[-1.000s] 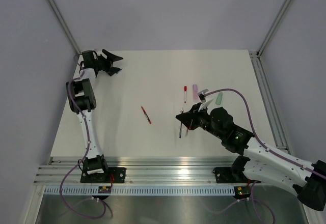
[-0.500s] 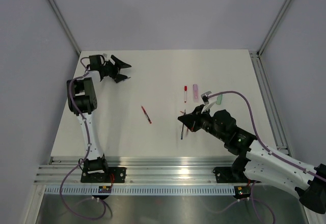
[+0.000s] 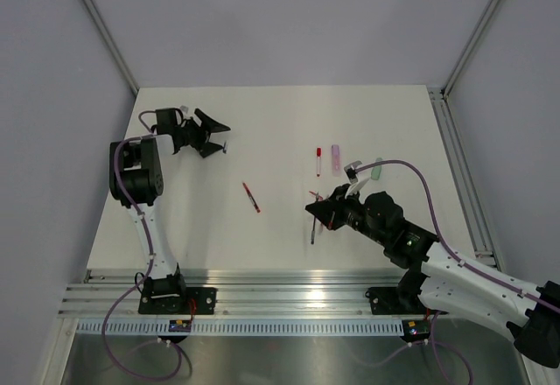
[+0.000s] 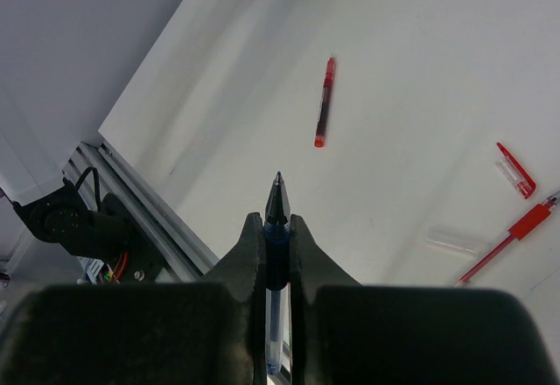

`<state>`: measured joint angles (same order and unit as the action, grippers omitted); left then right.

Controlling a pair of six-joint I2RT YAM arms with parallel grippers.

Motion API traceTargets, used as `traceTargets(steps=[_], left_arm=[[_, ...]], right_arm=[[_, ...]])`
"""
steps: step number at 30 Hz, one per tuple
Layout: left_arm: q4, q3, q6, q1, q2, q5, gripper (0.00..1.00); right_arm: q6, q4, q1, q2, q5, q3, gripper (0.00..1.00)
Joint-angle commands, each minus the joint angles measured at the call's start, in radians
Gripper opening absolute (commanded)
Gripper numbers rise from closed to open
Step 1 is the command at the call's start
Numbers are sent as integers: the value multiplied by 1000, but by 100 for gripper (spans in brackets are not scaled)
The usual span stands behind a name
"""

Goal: Insert the pens into the pen caps
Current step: Move the pen cap to the center of the board.

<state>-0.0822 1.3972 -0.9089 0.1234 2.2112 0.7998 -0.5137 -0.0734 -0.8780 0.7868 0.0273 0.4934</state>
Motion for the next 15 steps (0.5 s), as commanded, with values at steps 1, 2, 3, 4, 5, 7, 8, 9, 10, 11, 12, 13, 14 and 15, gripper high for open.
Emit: traceTargets(steps=[1,2,3,4,5,7,8,9,10,11,12,13,14,15], left_arm=[[-30,-43,18,-22,-68,-17,84],[-31,-47,19,-25,-73,-16,84],[-34,-55,18,-30,-82,-17,84],[-36,-67,18,-31,-88,-19,84],[-39,-75,18,-34,-91,-22,84],[-45,-86,19,-42,-102,-22,84],[-45,-92,18,-47,-104,-22,84],[-47,-93,19,-51,-107,-27,84],[-47,-92,21,-51,-108,-28,84],[-44,-83,21,-56,-110,-27,84],[-36,-75,25,-57,-110,-31,84],[-27,-70,30,-59,-116,-45,84],[-10,-67,34,-59,-122,-63,84],[5,-55,57,-57,-130,-107,84]], right_arm=[[-22,-55,8,6,-23,-7,0],[-26,-55,8,9,-23,-7,0],[-31,-58,8,12,-23,-10,0],[-34,-65,8,17,-23,-15,0],[-42,-68,8,19,-23,-18,0],[-48,-71,8,22,-50,-22,0],[-54,-72,8,23,-52,-24,0],[-55,-72,8,25,-55,-24,0],[-58,-72,8,28,-56,-27,0],[-60,-72,8,28,-58,-27,0],[-63,-74,8,31,-61,-29,0],[-65,-75,8,31,-63,-30,0],[-69,-77,7,31,-64,-32,0],[-72,-80,8,29,-66,-33,0]])
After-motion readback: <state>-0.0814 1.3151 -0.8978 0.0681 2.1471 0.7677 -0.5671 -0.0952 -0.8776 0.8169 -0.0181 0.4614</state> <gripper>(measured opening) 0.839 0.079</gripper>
